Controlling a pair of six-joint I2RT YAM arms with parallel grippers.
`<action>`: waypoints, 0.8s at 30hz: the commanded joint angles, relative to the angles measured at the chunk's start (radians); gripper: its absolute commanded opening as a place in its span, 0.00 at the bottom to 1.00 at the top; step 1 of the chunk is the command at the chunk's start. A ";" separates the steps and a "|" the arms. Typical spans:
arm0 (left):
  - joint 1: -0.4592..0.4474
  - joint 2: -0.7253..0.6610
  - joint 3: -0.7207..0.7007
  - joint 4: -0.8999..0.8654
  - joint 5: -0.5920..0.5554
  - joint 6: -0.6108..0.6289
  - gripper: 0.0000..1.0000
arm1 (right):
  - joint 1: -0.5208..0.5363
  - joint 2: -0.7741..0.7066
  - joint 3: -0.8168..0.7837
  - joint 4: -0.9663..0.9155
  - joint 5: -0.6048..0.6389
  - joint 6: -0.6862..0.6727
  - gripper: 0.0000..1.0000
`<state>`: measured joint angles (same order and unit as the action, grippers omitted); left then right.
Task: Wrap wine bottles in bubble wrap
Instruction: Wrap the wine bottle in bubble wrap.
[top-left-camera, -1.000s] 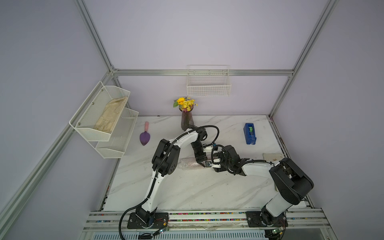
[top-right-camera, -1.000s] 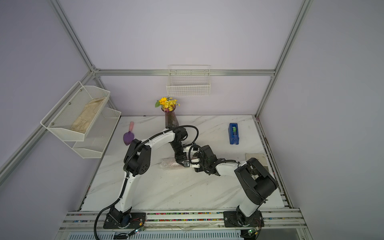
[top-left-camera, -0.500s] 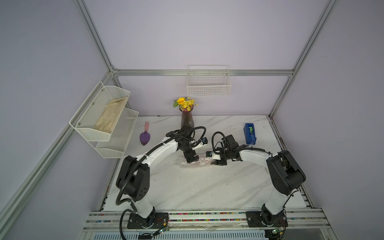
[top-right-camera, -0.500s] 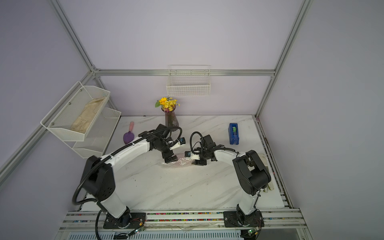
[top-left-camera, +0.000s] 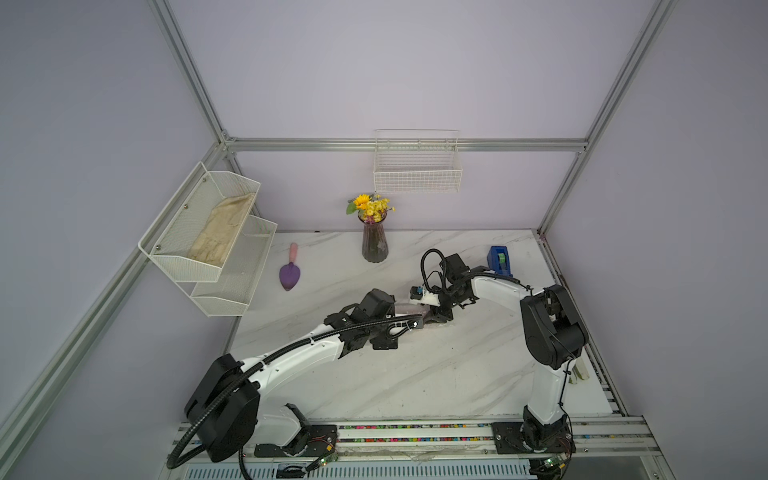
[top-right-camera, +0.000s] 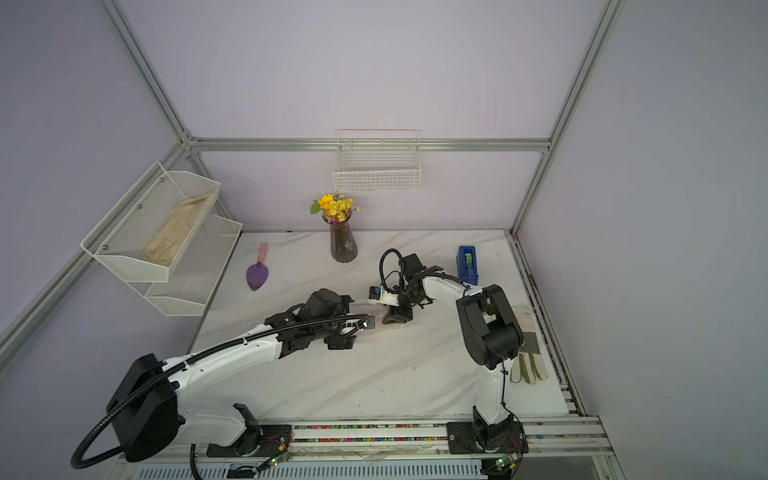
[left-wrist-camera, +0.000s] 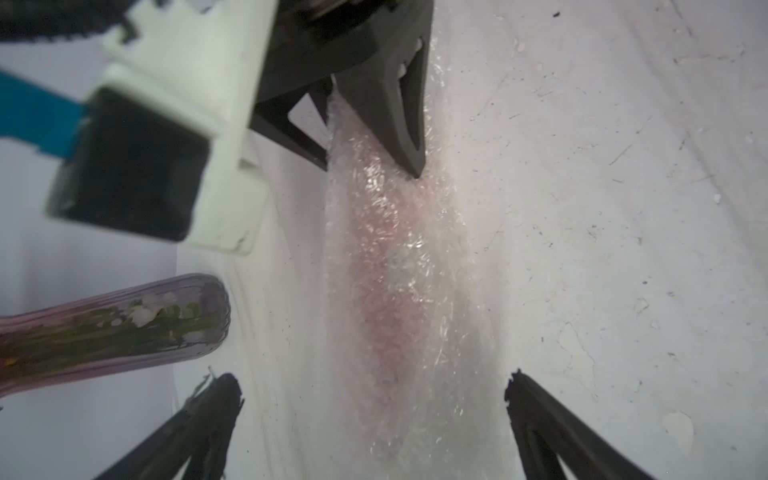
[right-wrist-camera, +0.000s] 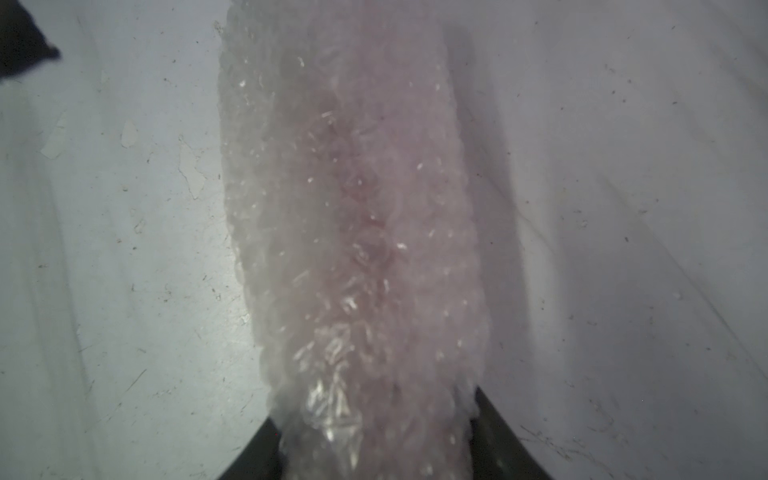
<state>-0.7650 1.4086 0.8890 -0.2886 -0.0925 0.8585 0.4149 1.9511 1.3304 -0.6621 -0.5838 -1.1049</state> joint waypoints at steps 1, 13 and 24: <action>-0.006 0.110 0.029 0.136 -0.053 0.017 1.00 | -0.004 0.063 -0.032 -0.181 0.058 -0.005 0.53; 0.036 0.358 0.075 0.303 -0.077 0.003 0.99 | -0.024 0.093 0.003 -0.202 0.038 -0.012 0.53; 0.056 0.456 0.121 0.188 -0.013 -0.059 0.50 | -0.054 0.046 0.009 -0.157 -0.045 0.033 0.69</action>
<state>-0.7410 1.8034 0.9771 -0.0422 -0.1192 0.9047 0.3565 1.9827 1.3735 -0.7250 -0.6376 -1.0744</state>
